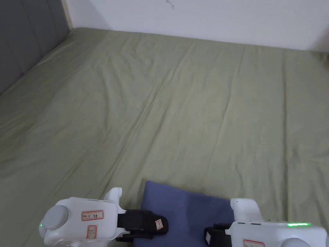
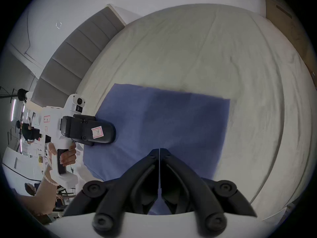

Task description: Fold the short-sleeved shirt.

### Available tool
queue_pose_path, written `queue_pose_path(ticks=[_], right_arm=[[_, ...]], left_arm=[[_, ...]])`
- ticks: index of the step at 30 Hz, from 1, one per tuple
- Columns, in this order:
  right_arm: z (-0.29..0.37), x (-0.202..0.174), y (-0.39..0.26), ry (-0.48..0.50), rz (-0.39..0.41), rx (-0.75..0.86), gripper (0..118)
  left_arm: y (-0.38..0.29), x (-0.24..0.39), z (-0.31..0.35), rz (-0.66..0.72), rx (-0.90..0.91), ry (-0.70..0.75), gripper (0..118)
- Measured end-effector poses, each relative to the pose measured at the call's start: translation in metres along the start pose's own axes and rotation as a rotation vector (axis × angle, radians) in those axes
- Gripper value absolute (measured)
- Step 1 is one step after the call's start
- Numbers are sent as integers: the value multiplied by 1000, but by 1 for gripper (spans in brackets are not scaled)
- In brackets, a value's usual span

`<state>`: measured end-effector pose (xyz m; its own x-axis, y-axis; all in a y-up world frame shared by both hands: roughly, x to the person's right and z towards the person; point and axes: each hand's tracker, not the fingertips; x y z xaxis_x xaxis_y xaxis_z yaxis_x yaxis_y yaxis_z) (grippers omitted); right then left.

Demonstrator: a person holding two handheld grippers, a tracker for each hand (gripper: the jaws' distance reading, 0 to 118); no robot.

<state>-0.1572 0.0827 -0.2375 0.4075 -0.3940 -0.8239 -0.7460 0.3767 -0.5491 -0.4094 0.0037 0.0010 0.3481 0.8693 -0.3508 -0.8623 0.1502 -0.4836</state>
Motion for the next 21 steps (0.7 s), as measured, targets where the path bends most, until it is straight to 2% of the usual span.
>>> queue_pose_path(ticks=[5,7,11,15,17,21], right_arm=[[15,-2,7,-31,0,52,1],[15,1,7,-39,-5,60,1],[11,7,6,-51,-46,49,1],[5,7,3,-65,-54,38,1],[1,8,1,-70,-66,33,1],[-9,8,-3,-64,-88,5,1]], left_arm=[[22,-1,57,-83,18,181,36],[35,-6,89,-99,29,304,36],[68,-15,157,-170,31,591,36],[95,-20,215,-229,-7,944,35],[106,-29,234,-205,-11,1076,35],[119,-48,249,-256,-47,1346,36]])
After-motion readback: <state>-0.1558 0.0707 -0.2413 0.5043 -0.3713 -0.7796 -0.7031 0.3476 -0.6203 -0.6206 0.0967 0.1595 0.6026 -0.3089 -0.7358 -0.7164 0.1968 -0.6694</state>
